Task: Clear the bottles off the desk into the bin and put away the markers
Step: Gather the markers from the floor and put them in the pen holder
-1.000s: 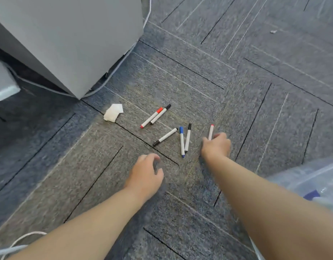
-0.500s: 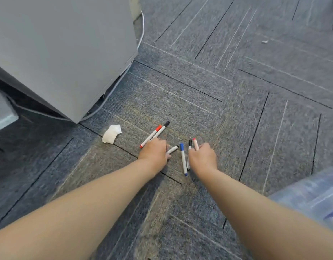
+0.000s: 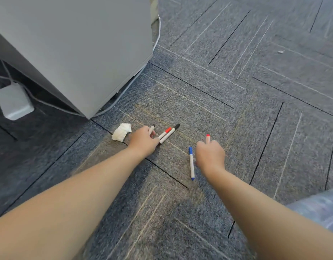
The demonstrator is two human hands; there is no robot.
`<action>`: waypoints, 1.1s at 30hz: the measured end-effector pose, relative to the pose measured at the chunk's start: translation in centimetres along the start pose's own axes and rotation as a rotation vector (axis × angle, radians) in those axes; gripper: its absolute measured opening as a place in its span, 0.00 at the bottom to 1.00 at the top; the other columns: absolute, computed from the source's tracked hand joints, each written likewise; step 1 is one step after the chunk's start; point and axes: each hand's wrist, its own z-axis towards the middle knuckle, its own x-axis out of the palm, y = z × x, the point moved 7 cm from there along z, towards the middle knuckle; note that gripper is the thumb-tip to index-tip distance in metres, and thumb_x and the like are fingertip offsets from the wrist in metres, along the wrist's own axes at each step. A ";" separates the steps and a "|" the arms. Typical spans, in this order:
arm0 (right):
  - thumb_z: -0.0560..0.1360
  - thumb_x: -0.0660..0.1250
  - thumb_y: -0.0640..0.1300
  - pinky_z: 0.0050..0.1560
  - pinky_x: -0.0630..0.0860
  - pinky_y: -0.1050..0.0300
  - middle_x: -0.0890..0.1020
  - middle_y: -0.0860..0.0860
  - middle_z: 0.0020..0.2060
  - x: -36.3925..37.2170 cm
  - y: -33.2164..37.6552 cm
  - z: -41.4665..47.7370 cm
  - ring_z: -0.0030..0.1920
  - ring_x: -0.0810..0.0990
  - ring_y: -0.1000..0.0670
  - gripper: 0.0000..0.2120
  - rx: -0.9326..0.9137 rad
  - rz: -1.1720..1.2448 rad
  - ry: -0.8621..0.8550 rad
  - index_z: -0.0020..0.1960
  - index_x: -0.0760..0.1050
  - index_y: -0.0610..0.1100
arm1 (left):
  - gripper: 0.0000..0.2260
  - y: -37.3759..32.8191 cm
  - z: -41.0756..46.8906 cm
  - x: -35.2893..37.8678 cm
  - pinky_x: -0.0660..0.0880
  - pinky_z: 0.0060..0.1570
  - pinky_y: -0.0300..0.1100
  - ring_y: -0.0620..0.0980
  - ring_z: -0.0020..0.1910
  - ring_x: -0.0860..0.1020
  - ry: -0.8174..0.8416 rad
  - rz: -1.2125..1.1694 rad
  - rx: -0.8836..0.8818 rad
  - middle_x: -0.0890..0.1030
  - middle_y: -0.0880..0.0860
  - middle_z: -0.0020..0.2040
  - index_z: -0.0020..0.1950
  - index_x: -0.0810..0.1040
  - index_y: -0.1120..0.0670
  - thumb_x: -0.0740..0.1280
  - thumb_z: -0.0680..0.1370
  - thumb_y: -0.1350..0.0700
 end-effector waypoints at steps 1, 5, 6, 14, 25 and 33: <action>0.74 0.57 0.42 0.40 0.70 0.51 0.73 0.45 0.39 0.2 0.4 -0.2 0.39 0.73 0.43 0.06 -0.008 0.011 -0.009 0.44 0.69 0.39 | 0.10 -0.1 -0.1 0.4 0.66 0.40 0.40 0.51 0.43 0.73 0.016 0.039 0.016 0.80 0.54 0.52 0.55 0.77 0.57 0.67 0.77 0.53; 0.78 0.60 0.48 0.46 0.73 0.49 0.78 0.42 0.48 2.1 -0.1 -0.4 0.47 0.77 0.41 0.17 -0.007 -0.251 0.113 0.58 0.69 0.35 | 0.10 -0.4 -0.1 0.9 0.67 0.40 0.41 0.51 0.43 0.73 0.033 0.192 0.068 0.81 0.54 0.51 0.55 0.77 0.56 0.67 0.78 0.52; 0.78 0.61 0.51 0.49 0.74 0.49 0.79 0.40 0.52 2.6 -0.8 -0.3 0.52 0.79 0.40 0.20 0.010 -0.336 0.152 0.60 0.68 0.35 | 0.10 -0.5 0.0 1.0 0.68 0.41 0.42 0.52 0.44 0.75 0.050 0.224 0.081 0.81 0.54 0.51 0.54 0.77 0.56 0.67 0.78 0.52; 0.78 0.63 0.53 0.41 0.70 0.55 0.81 0.40 0.55 3.1 -1.5 0.6 0.54 0.81 0.41 0.20 -0.001 -0.482 0.176 0.59 0.70 0.36 | 0.10 -1.8 -0.4 0.3 0.67 0.41 0.44 0.60 0.47 0.75 0.038 0.172 0.054 0.76 0.60 0.49 0.55 0.73 0.63 0.58 0.80 0.58; 0.80 0.55 0.42 0.46 0.68 0.55 0.79 0.38 0.55 2.1 -0.2 0.4 0.58 0.77 0.38 0.11 -0.092 -0.588 0.324 0.40 0.67 0.41 | 0.24 -4.3 -1.6 4.9 0.72 0.50 0.47 0.57 0.55 0.76 0.245 0.436 0.324 0.74 0.55 0.56 0.60 0.72 0.54 0.72 0.71 0.43; 0.80 0.55 0.39 0.44 0.68 0.53 0.75 0.40 0.53 -0.6 -0.3 0.7 0.47 0.73 0.42 0.14 -0.012 -0.369 0.204 0.63 0.66 0.36 | 0.07 -3.0 -2.2 5.2 0.69 0.37 0.45 0.55 0.42 0.75 0.225 0.404 0.283 0.75 0.55 0.46 0.58 0.70 0.58 0.59 0.81 0.59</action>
